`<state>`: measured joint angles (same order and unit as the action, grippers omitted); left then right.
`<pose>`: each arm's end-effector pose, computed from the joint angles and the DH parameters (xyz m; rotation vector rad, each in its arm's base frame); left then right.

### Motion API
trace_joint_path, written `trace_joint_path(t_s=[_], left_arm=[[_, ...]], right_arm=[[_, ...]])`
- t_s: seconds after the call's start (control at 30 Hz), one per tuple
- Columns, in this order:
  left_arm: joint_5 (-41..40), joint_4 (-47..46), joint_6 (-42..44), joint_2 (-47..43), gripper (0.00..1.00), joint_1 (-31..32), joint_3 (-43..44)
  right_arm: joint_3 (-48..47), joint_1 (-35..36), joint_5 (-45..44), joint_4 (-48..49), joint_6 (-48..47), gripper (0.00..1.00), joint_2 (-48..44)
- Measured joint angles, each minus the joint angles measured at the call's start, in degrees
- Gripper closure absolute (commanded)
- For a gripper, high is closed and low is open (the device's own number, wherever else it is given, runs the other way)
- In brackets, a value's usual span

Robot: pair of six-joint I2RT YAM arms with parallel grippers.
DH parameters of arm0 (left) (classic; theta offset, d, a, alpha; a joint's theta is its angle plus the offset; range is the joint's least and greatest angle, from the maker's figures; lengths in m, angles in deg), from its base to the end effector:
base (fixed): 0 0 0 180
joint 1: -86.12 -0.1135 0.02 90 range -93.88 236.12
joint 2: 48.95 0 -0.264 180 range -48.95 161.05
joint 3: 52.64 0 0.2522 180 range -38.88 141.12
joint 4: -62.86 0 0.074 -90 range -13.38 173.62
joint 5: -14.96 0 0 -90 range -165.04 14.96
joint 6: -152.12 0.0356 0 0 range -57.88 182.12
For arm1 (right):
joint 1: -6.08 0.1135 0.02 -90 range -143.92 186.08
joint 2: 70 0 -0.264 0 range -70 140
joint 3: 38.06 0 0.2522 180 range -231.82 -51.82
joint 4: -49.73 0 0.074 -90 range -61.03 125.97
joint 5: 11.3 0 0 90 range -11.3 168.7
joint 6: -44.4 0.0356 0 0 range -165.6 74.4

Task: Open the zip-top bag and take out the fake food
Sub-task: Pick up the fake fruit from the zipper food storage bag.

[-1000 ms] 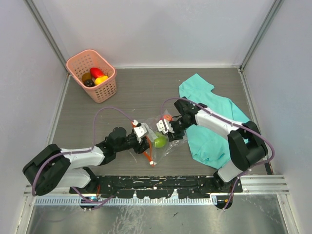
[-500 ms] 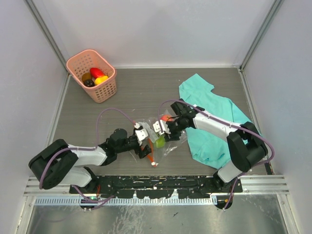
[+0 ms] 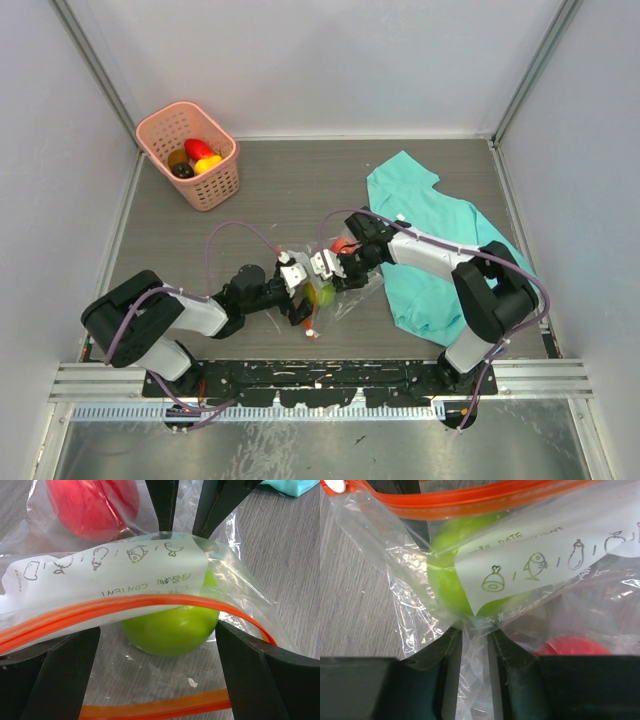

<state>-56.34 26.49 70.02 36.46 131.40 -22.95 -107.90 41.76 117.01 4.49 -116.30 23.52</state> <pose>0.1626 -0.1804 0.1326 1.0756 1.6408 -0.7465 0.2339 0.1951 0.1806 -2.1094 1.3758 0.6918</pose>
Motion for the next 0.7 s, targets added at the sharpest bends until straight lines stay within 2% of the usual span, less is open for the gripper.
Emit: trace_joint_path(t_s=[0.13,0.43,0.57,0.67,0.7], left_arm=[[-0.2,-2.3,-1.1,2.4,0.01,0.2,0.0],[-2.4,-5.6,-2.5,6.4,0.02,1.7,1.2],[-3.4,-5.9,-2.8,7.7,0.11,2.0,1.4],[-4.2,-6.2,-3.6,8.3,0.22,2.0,1.6],[-4.4,-6.3,-3.9,8.3,0.3,2.0,1.6]], right_arm=[[-0.3,0.0,1.3,-0.2,0.7,0.79,1.3],[-0.9,0.1,3.2,-0.8,2.2,0.88,2.3],[-1.0,0.1,3.9,-0.9,2.8,0.91,2.3],[-1.6,-0.1,3.9,-1.3,3.2,0.92,2.8],[-1.7,-0.2,3.9,-1.3,3.4,0.92,2.9]])
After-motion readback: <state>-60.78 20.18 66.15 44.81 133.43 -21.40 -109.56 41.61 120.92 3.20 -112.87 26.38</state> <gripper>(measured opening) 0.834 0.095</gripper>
